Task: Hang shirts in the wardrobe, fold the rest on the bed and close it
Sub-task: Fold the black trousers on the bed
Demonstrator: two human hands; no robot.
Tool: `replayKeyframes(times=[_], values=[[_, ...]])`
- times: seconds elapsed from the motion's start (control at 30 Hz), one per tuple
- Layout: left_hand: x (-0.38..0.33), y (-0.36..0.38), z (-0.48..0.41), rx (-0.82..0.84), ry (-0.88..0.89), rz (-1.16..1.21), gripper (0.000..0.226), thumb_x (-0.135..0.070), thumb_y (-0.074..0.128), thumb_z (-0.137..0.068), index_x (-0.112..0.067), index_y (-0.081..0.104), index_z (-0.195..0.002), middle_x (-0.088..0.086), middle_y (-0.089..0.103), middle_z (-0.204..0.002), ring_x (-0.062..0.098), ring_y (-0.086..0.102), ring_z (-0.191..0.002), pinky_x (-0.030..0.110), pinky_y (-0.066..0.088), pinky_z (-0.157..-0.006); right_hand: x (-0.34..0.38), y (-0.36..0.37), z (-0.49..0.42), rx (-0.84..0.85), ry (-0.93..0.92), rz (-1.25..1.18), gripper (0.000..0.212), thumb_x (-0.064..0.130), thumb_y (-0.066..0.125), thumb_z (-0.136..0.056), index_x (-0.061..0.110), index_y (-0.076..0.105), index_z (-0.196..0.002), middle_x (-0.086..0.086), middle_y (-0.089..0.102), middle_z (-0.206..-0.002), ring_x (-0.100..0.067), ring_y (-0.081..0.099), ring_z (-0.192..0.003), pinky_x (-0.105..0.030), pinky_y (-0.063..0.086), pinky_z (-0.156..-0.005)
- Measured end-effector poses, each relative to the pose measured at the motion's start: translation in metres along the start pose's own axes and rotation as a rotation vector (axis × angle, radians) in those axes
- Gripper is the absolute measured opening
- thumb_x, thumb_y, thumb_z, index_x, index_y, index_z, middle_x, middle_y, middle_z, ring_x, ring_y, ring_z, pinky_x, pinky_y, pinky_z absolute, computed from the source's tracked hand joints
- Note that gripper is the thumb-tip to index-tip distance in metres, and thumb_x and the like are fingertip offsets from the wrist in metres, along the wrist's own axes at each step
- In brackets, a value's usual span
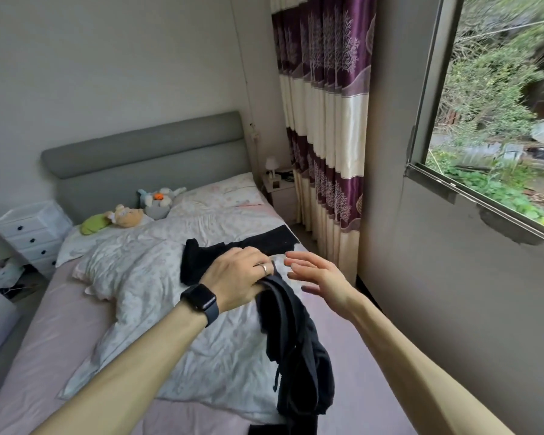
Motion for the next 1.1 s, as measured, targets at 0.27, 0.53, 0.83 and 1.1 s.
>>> replayKeyframes(times=[0.27, 0.53, 0.83, 1.1], values=[[0.045, 0.014, -0.026, 0.263, -0.466, 0.222, 0.023, -0.057, 0.052, -0.089, -0.034, 0.056, -0.091, -0.012, 0.06, -0.073, 0.02, 0.063, -0.082, 0.028, 0.032, -0.055, -0.004, -0.028, 0.014, 0.024, 0.029, -0.133, 0.041, 0.046, 0.066, -0.086, 0.035, 0.068, -0.126, 0.007, 0.067, -0.131, -0.018, 0.066, -0.119, -0.043, 0.046, -0.102], [0.09, -0.054, -0.08, 0.126, -0.689, 0.392, 0.033, -0.051, 0.058, -0.066, -0.04, 0.066, -0.096, -0.004, 0.071, -0.096, 0.026, 0.062, -0.097, 0.037, 0.053, -0.084, 0.042, 0.0, 0.019, -0.028, -0.135, -0.011, 0.048, 0.053, 0.082, -0.077, 0.031, 0.069, -0.118, 0.007, 0.074, -0.114, -0.012, 0.071, -0.105, -0.029, 0.055, -0.09], [0.175, -0.142, -0.039, -0.123, -0.948, 0.426, 0.019, -0.046, 0.071, -0.07, -0.028, 0.07, -0.075, -0.012, 0.067, -0.076, 0.019, 0.061, -0.081, 0.027, 0.041, -0.061, 0.118, -0.005, 0.006, -0.264, -0.366, 0.72, 0.02, 0.029, 0.069, -0.088, 0.022, 0.07, -0.107, 0.005, 0.073, -0.095, -0.014, 0.068, -0.09, -0.039, 0.055, -0.086], [0.187, -0.149, 0.039, -0.26, -1.034, 0.683, 0.01, -0.025, 0.077, -0.087, -0.022, 0.07, -0.08, -0.015, 0.069, -0.07, 0.006, 0.062, -0.069, 0.016, 0.048, -0.057, 0.163, -0.016, -0.035, -0.307, -0.375, 0.855, 0.036, 0.051, 0.071, -0.086, 0.02, 0.066, -0.105, -0.001, 0.071, -0.096, -0.021, 0.065, -0.095, -0.034, 0.052, -0.084]])
Point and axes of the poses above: each hand's wrist, its own z-axis away from the middle knuckle, its own y-axis out of the palm, x = y × z, the point moved 9 cm from there along -z, towards the middle knuckle
